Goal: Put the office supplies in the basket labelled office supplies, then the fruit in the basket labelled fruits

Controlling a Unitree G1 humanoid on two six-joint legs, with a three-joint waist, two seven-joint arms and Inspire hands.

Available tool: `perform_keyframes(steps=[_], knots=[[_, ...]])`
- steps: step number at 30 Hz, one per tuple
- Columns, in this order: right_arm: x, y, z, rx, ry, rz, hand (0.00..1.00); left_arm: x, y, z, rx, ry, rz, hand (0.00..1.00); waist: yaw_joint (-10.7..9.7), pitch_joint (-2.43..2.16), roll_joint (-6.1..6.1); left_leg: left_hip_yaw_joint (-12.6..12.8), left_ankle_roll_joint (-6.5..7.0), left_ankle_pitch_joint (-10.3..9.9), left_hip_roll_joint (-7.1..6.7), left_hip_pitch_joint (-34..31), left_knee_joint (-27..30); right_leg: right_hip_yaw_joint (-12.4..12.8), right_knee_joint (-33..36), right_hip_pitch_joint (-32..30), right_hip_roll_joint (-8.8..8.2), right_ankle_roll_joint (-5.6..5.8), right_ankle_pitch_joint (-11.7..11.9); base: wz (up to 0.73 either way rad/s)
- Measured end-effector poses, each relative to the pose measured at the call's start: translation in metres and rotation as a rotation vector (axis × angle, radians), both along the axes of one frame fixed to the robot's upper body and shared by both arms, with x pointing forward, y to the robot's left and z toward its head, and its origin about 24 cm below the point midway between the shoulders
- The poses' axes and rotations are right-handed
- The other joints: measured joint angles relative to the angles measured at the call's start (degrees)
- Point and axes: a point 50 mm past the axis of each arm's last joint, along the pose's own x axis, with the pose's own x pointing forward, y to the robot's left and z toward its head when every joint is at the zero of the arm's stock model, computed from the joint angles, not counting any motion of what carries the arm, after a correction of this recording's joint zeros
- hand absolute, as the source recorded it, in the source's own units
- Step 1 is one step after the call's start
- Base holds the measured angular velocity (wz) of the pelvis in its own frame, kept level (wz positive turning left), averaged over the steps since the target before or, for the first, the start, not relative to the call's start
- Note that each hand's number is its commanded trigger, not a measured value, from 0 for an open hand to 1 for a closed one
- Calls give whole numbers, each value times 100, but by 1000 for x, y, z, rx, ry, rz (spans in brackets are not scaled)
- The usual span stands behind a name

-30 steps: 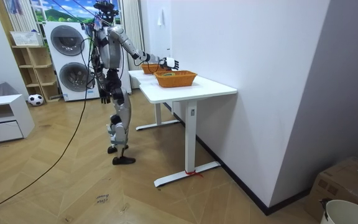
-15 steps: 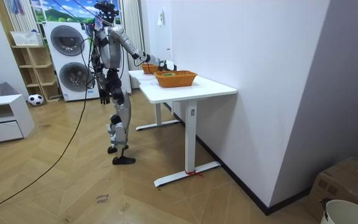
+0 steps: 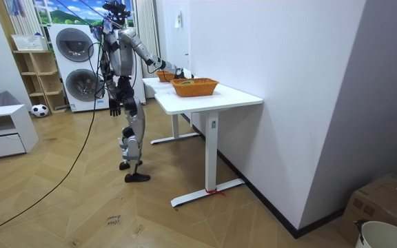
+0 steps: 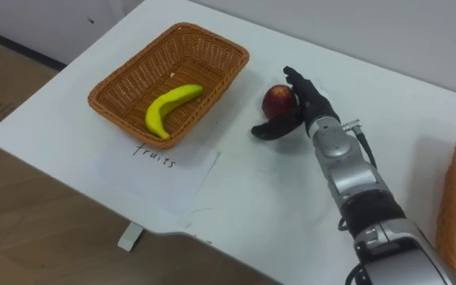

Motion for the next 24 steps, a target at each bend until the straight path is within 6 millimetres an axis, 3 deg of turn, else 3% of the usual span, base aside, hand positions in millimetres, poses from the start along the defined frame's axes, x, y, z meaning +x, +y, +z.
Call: perform_keyframes(steps=[6,18,19,20,24], knots=[[0,0,0,-2,1,4,0,0,0,0,0,4,0,0,1,-35,55,1,0,0,0,5,2,3,-1,0,3,0,1,0],[-1,0,-2,-3,24,2,0,0,1,0,22,1,2,0,20,-36,57,4,0,0,0,50,12,4,0,42,-2,0,1,0],[-1,0,-2,-3,26,3,56,0,1,0,22,1,2,0,20,-37,57,4,0,0,0,59,10,4,0,50,-2,0,1,0],[-1,0,-2,-2,28,6,100,0,1,1,22,0,2,0,19,-36,56,3,0,0,1,66,5,3,1,55,-1,0,1,0],[-1,0,-2,-4,27,4,100,0,1,1,25,-1,2,0,18,-37,51,4,0,0,1,69,2,2,4,56,0,0,1,0]])
